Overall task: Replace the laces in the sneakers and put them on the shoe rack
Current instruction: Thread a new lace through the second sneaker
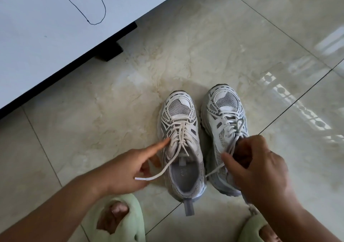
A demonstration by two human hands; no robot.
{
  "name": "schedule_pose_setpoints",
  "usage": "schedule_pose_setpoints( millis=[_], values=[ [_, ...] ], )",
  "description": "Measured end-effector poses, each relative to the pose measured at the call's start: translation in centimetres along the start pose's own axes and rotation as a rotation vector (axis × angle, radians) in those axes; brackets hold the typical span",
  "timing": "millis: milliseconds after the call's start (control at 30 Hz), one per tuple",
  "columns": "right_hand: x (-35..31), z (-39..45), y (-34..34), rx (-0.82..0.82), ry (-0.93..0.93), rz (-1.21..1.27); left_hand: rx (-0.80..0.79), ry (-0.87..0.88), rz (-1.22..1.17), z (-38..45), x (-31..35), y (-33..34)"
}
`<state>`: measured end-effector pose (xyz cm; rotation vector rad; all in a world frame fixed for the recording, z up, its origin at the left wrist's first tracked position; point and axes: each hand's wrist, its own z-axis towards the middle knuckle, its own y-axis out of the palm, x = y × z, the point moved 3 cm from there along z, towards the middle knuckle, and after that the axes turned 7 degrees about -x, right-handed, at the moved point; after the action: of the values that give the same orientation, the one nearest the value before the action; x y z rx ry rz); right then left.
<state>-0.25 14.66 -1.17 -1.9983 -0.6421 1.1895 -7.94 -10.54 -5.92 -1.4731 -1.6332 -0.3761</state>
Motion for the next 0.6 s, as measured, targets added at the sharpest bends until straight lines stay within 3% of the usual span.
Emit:
schedule_pose_setpoints(
  millis=[133, 267, 400, 600],
  values=[
    [-1.2, -0.1, 1.1, -0.167, 0.038, -0.208, 0.335, 0.069, 0.055, 0.3, 1.0, -0.8],
    [-2.6, -0.1, 2.7, -0.263, 0.082, -0.311, 0.495, 0.066, 0.081, 2.2, 2.8, 0.9],
    [-2.9, 0.1, 3.6, -0.263, 0.068, -0.359, 0.584, 0.077, 0.232, 2.6, 4.2, 1.8],
    [-2.6, 1.0, 4.4, -0.202, -0.069, -0.348, 0.564, 0.088, 0.255, 2.8, 5.3, 1.7]
  ],
)
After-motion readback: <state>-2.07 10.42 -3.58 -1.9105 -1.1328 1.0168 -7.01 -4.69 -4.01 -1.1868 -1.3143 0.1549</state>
